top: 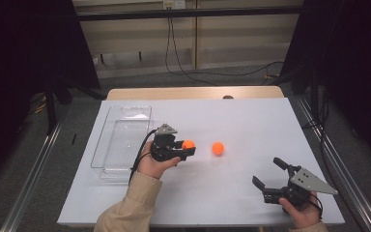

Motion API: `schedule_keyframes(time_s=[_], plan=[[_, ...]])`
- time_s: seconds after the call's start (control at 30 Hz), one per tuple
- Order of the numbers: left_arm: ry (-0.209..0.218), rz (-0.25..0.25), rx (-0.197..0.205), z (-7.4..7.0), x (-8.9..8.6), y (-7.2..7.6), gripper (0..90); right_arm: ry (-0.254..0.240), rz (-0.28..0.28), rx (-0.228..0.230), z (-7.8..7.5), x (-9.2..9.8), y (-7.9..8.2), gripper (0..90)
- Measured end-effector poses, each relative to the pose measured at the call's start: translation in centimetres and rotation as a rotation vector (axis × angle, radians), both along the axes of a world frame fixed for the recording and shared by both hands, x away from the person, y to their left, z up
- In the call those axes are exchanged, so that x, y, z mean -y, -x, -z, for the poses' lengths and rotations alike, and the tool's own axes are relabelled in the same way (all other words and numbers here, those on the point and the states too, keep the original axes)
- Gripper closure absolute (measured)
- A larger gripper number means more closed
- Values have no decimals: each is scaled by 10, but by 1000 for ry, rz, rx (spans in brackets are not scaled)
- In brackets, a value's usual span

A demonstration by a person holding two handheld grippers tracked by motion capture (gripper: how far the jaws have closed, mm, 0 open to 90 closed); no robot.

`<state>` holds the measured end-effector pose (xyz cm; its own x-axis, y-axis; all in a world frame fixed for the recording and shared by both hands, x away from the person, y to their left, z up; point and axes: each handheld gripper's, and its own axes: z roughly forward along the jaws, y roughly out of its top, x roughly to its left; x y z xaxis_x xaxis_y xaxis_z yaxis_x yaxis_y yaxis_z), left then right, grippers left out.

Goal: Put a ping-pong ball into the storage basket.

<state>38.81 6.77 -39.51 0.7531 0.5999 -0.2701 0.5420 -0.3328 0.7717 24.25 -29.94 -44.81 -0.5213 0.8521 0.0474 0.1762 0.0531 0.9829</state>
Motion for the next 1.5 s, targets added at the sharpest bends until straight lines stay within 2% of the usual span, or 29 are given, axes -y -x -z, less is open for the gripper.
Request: schedule_keyframes(time_s=[1.5], plan=[[15, -53, -14, -7, -21, -7, 508, -4, -3, -1, 0, 0, 0, 16]])
